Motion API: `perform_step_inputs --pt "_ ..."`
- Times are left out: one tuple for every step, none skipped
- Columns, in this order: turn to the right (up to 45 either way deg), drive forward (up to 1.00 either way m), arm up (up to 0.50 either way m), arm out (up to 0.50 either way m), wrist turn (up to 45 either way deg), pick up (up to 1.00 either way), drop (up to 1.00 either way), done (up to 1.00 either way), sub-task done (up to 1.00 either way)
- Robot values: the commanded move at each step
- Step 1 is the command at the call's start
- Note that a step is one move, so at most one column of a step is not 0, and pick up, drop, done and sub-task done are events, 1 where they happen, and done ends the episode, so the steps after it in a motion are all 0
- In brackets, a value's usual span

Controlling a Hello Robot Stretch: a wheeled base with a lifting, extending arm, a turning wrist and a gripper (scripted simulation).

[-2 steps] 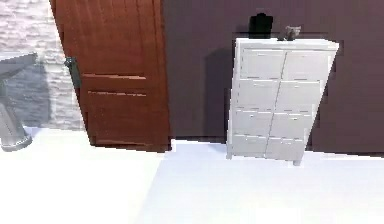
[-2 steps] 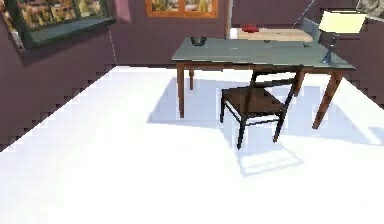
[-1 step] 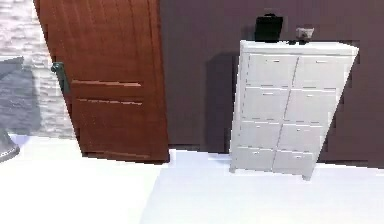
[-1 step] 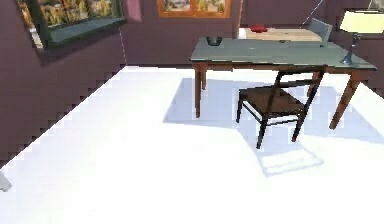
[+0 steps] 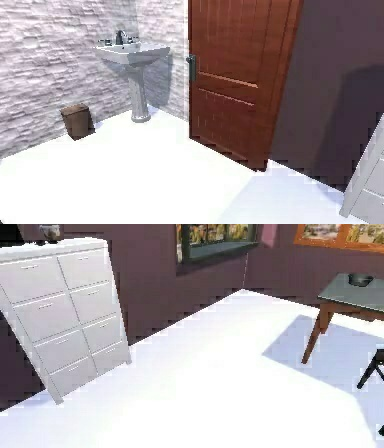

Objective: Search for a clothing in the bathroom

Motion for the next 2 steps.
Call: perform_step_inputs --pt "0.0 0.40 0.00 0.00 0.0 0.00 0.00 0.00 0.00" --pt "-39.0 0.00 0.00 0.00 0.0 0.00 0.00 0.00 0.00"
